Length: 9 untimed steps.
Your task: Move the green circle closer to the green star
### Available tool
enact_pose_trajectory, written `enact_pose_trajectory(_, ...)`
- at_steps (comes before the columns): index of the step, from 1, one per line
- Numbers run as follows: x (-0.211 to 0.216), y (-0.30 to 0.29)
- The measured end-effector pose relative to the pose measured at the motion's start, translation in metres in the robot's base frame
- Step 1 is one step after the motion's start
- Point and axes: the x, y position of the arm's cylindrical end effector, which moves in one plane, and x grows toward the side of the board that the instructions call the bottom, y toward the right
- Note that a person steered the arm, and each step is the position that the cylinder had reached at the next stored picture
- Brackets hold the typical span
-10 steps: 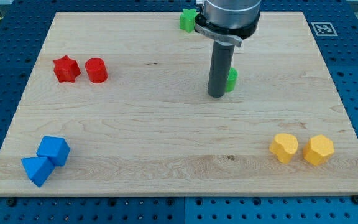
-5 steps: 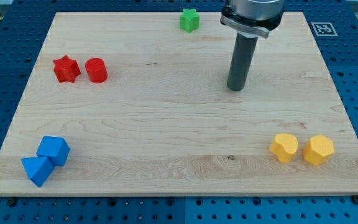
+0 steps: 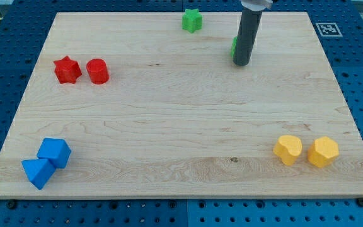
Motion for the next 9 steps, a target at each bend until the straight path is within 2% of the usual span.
enact_pose_trajectory(2,-0.037,0.010)
enact_pose_trajectory(5,-0.048,0.056)
enact_pose_trajectory(7,-0.079,0.058)
enact_pose_trajectory(9,-0.067,0.054)
